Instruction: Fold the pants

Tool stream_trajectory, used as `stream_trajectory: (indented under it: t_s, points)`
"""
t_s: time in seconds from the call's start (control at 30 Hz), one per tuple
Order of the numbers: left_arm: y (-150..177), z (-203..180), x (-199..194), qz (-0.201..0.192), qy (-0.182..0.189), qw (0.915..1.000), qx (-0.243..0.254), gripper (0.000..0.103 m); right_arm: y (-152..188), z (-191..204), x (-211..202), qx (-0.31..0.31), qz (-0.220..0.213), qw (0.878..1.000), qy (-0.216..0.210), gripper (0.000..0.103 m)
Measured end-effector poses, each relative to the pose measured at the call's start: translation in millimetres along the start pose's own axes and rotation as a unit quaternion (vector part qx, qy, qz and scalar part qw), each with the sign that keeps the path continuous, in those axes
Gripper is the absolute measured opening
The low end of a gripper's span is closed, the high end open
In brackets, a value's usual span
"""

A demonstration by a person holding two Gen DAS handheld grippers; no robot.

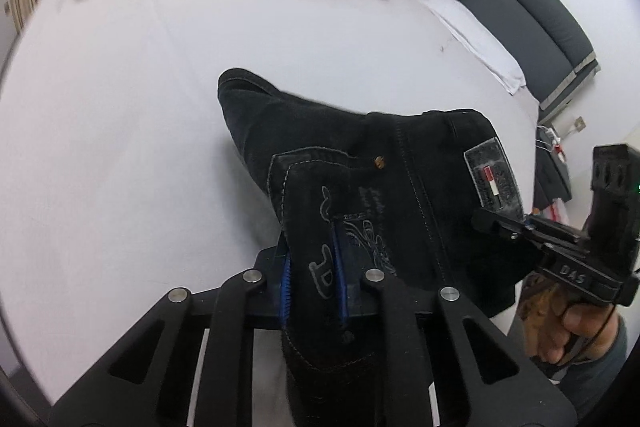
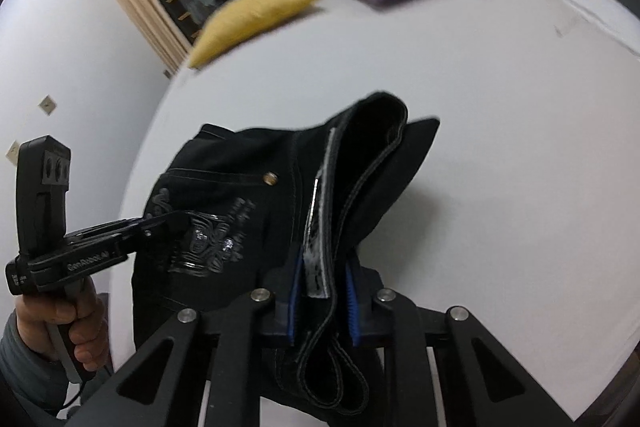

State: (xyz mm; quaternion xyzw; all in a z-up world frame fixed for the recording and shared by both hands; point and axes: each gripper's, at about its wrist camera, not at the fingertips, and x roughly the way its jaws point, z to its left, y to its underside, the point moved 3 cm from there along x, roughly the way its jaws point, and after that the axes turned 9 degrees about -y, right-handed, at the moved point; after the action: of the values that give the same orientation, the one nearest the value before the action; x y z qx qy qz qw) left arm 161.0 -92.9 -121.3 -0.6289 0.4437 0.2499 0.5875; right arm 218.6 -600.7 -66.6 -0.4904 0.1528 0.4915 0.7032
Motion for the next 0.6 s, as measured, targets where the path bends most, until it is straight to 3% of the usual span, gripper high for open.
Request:
stream_trajectory:
  t_s: [0.2,0.3,0.4,0.43,0.5,0.53,0.57,0.6]
  points:
    - [-26,31,-50,-0.044,-0.041,0.9981,0.016,0.016,-30,34,-3,-0.012,-0.033,0.999,-0.032,0.021]
    - [-29,54,-54,-0.045,-0.059,0.9971,0.014,0.016,-36,39,13,0.001,-0.037,0.998,-0.049,0.021]
    - [-25,68,-31,-0.029,-0.084,0.9959,0.013,0.018,-26,28,46,0.034,-0.019,0.996,-0.075,0.022]
    - [-19,71,-18,-0.022,-0.095,0.9951,0.016,0.021,-20,21,61,0.043,-0.004,0.996,-0.076,0.025]
    - [-1,80,22,0.011,-0.11,0.9938,0.006,0.03,-3,-2,89,0.079,0.031,0.996,-0.036,0.045]
    - [4,90,33,0.019,-0.111,0.9936,-0.004,0.045,5,-15,95,0.102,0.033,0.994,-0.025,0.049]
    - [9,99,36,0.013,-0.108,0.9939,-0.02,0.055,9,-21,92,0.12,0.016,0.991,-0.05,0.053]
    - [12,107,33,0.004,-0.098,0.9945,-0.039,0.06,12,-24,86,0.132,0.004,0.989,-0.061,0.063]
